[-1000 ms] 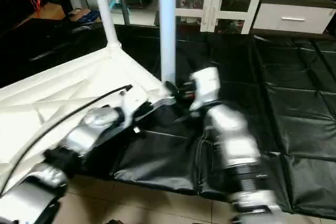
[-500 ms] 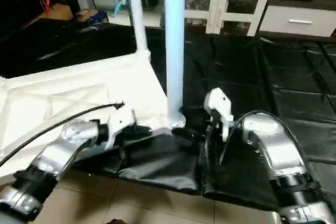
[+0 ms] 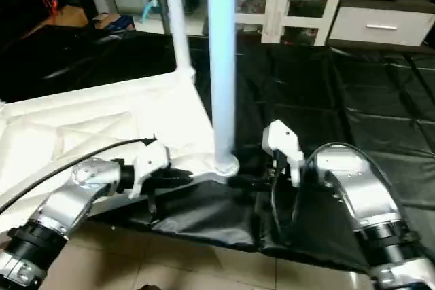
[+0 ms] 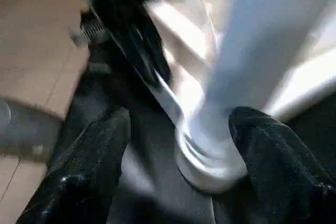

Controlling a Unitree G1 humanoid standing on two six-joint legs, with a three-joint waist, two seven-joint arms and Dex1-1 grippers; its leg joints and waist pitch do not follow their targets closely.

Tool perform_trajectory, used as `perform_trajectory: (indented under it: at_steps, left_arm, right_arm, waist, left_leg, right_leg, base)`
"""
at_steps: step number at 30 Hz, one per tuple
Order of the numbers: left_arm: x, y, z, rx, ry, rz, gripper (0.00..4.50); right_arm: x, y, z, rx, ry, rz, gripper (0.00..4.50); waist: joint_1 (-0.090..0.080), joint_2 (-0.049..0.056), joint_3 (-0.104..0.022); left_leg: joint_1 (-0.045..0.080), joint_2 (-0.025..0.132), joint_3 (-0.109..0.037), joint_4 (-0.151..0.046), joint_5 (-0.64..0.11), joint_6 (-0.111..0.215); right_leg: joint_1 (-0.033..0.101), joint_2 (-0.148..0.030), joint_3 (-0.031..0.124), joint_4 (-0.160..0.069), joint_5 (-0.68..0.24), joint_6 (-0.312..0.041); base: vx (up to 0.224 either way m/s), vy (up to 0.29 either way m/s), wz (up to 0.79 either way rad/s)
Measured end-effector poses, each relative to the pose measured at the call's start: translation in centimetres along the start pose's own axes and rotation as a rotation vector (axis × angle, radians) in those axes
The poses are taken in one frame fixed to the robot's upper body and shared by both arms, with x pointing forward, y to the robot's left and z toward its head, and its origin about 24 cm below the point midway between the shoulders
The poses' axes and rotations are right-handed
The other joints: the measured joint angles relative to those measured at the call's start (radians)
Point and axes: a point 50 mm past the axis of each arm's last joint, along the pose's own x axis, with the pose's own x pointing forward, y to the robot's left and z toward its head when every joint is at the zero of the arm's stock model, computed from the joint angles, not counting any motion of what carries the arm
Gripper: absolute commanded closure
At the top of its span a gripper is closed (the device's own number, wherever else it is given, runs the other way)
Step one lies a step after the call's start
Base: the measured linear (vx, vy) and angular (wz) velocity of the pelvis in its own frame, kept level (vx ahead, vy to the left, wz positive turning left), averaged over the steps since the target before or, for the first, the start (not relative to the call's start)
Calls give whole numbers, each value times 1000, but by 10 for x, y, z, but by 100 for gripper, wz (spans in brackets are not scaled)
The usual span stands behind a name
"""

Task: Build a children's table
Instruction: Rotate leg to tighten

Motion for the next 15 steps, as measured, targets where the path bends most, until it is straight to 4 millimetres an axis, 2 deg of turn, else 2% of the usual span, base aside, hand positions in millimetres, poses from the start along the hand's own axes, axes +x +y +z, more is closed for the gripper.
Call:
perform_trajectory:
  at_steps: [3, 8, 14, 15]
  left_arm:
    - [2, -2, 1, 8, 0, -25, 450]
    - [2, -3, 2, 9, -2, -34, 450]
    - [4, -5, 2, 7, -6, -42, 450]
    - [4, -5, 2, 7, -6, -42, 450]
  right_arm:
    - [-3, -1, -1, 1, 15, 0, 110]
    - [-14, -6, -3, 15, 9, -46, 110]
    - [0, -3, -1, 30, -41, -19, 110]
    - [3, -2, -1, 31, -43, -10, 125]
  waist:
    - [6, 0, 0]
    - [0, 0, 0]
    - [0, 0, 0]
    - [0, 0, 0]
  left_leg:
    - [0, 0, 5, 0, 2, 3]
    - [0, -1, 15, 0, 4, 9]
    - [0, -2, 15, 0, 4, 9]
    - [0, -2, 15, 0, 4, 9]
  right_leg:
    - [0, -3, 0, 0, 0, 0]
    - [0, -9, 0, 0, 0, 0]
    - [0, -10, 0, 1, 1, 0]
    - [0, -10, 0, 1, 1, 0]
  base:
    - [0, 0, 0]
    - [0, 0, 0]
    - [0, 0, 0]
    - [0, 0, 0]
